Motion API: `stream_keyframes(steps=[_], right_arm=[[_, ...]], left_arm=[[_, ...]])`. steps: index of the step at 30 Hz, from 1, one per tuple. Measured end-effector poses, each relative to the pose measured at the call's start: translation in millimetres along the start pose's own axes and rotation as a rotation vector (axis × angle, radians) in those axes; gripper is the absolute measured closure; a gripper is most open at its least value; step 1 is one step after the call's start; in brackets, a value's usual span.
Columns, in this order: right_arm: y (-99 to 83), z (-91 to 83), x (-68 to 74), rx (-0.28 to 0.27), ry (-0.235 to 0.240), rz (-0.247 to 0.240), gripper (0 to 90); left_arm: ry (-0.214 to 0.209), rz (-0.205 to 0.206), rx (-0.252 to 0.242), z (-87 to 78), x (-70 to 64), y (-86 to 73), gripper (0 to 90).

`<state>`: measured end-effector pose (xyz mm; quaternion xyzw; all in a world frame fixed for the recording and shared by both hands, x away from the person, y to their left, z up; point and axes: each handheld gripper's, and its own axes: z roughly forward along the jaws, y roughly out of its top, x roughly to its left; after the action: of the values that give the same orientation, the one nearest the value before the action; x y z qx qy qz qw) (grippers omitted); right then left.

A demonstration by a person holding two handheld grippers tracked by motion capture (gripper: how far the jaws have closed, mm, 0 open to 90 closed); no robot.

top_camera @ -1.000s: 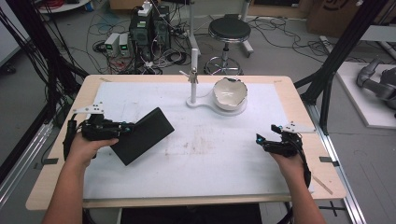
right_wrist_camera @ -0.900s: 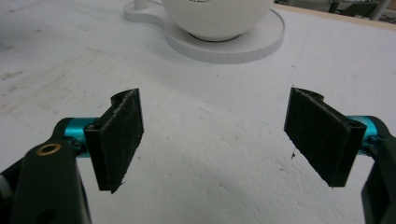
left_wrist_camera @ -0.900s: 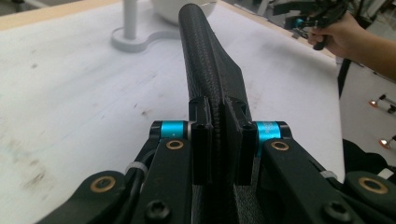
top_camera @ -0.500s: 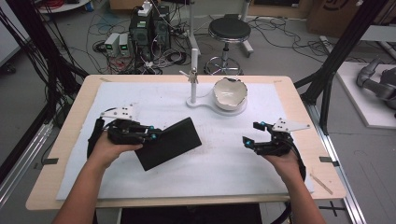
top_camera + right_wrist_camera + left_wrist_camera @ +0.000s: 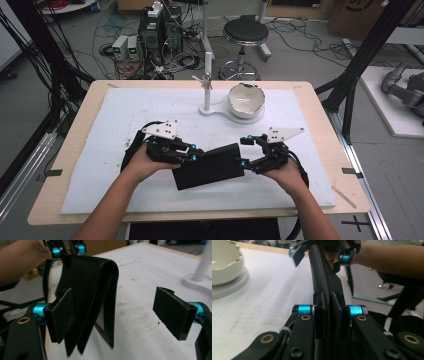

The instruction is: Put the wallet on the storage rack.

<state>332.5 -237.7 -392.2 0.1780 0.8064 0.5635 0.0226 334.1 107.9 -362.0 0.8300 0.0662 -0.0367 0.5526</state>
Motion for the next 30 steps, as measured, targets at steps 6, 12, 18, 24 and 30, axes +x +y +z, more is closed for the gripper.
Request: stream_keyframes(steps=[6, 12, 18, 24, 30], right_arm=[[-1.8, 16.4, 3.5, 0.060, 0.196, 0.023, 37.0], [-1.1, 19.4, 6.2, 0.087, 0.245, 0.008, 65.9], [-0.4, 18.2, 6.9, 0.119, 0.236, 0.029, 75.1], [-0.4, 19.5, 5.9, 0.146, 0.192, 0.036, 76.0], [-0.6, 8.2, 0.0, 0.111, 0.142, 0.062, 76.0]], left_arm=[[-0.030, 0.010, -0.012, 2.2, -2.6, 1.8, 81.4], [-0.029, -0.006, -0.013, 2.0, -1.1, -1.2, 81.4], [-0.021, -0.024, -0.007, 3.8, 2.0, -4.8, 80.4], [0.042, -0.073, -0.032, 1.4, 7.5, -7.7, 58.4], [0.149, -0.126, -0.036, -17.2, 14.8, -12.4, 35.8]])
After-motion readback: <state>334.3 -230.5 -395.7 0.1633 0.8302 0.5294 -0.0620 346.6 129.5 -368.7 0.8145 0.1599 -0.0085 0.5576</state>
